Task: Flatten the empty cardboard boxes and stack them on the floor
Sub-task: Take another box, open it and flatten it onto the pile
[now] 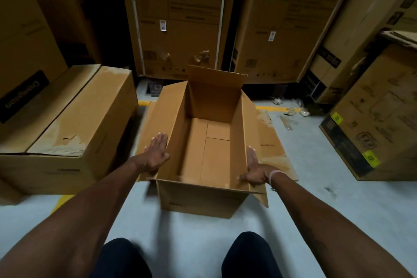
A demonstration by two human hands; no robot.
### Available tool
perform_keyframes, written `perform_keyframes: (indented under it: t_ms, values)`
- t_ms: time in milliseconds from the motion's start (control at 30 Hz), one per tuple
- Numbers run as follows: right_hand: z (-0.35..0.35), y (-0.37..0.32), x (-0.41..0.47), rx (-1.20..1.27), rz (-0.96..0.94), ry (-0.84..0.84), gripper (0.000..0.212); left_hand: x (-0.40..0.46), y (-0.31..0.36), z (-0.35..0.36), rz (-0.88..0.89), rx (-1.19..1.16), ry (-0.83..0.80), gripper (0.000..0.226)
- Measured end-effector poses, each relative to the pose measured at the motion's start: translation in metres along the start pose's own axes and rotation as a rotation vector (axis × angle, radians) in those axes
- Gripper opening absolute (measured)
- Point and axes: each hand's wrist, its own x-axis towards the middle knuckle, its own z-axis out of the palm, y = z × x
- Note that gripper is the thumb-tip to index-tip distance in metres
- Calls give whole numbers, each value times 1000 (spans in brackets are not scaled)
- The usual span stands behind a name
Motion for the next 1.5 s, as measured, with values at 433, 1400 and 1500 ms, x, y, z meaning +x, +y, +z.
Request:
perform_keyframes:
  t_ms: [433,1400,1500]
  values:
    - [-102,-74,67,-295,-54,303,115,74,15,-62,91,525,135,95]
    - [-234,-118,290,-376,86,337,115,133,13,-17,39,407,430,92]
    - [-209,-105,266,-377,33,348,145,128,18,-21,11,433,390,91]
